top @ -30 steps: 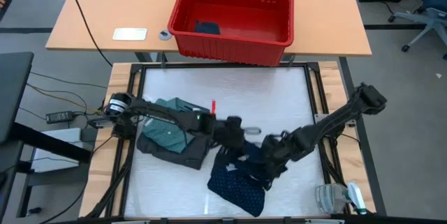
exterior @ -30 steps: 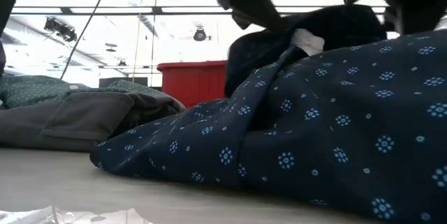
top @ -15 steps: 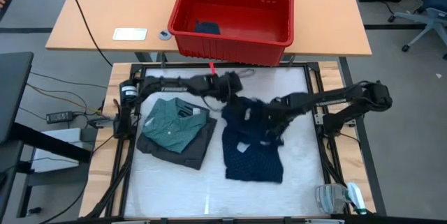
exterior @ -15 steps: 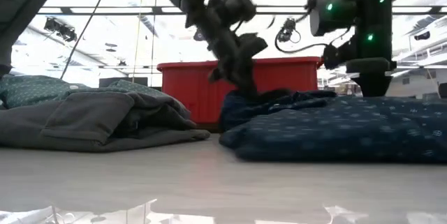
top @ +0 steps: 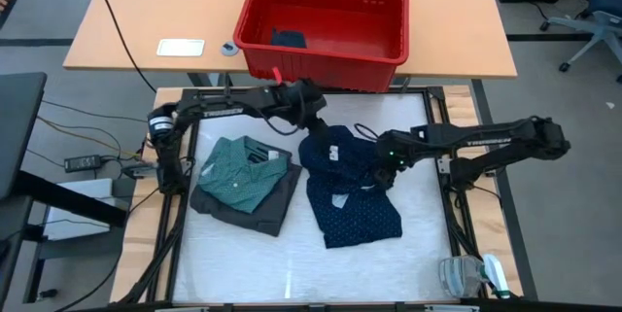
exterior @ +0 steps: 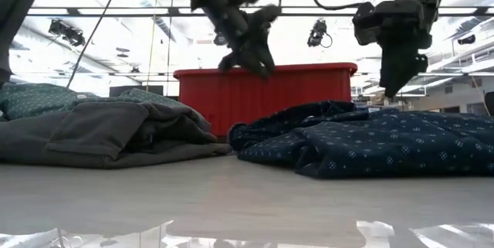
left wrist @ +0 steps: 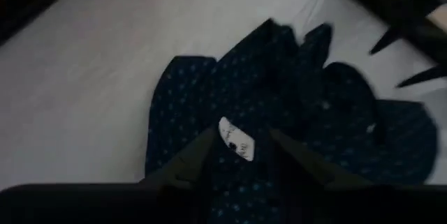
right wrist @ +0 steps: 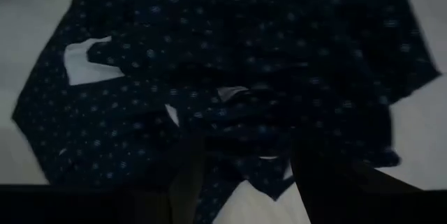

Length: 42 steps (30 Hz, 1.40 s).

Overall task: Fold laundry
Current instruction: Fold the dark blue polo

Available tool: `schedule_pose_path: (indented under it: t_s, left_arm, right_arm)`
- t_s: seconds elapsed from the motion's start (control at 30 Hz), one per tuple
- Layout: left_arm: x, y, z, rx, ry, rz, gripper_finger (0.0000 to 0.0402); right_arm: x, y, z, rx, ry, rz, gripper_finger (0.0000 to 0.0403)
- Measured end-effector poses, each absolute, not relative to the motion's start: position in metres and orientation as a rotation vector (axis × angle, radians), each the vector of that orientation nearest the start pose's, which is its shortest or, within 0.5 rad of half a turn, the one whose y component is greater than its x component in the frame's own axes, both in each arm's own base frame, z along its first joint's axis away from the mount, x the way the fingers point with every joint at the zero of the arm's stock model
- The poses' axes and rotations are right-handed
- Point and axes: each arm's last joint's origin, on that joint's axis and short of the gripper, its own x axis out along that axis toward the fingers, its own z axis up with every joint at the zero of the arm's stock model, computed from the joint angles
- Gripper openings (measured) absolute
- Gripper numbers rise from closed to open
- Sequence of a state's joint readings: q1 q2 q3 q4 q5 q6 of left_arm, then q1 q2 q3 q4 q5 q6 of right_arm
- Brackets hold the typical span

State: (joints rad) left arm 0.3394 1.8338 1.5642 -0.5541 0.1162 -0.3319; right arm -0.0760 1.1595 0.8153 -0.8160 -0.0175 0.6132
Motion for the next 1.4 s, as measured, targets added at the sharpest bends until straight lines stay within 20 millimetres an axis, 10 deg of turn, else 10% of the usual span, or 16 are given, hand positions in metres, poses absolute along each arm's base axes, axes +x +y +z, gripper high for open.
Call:
schedule_pose_path:
  t_s: [0.27, 0.5, 0.8, 1.07, 1.4]
  left_arm:
    - [0.383, 0.082, 0.310, -0.400, 0.722, 0.089, 0.0128]
    - [0.419, 0.049, 0.252, -0.265, 0.851, 0.008, 0.0128]
    - [0.434, 0.062, 0.209, -0.377, 0.929, 0.035, 0.0128]
    - [0.425, 0.112, 0.182, -0.561, 1.007, 0.217, 0.0125]
    - [0.393, 0.145, 0.237, -0.625, 0.901, 0.271, 0.0114]
  right_arm:
    - [0.216, 0.008, 0.227, 0.283, 1.100, -0.178, 0.0211]
    - [0.245, 0.009, 0.200, 0.112, 1.126, -0.087, 0.0211]
    - [0.256, 0.008, 0.162, 0.246, 1.309, -0.078, 0.0175]
    - [0.237, 0.012, 0.202, 0.399, 1.200, -0.063, 0.0019]
    - [0.201, 0.051, 0.255, 0.477, 0.991, 0.166, 0.0012]
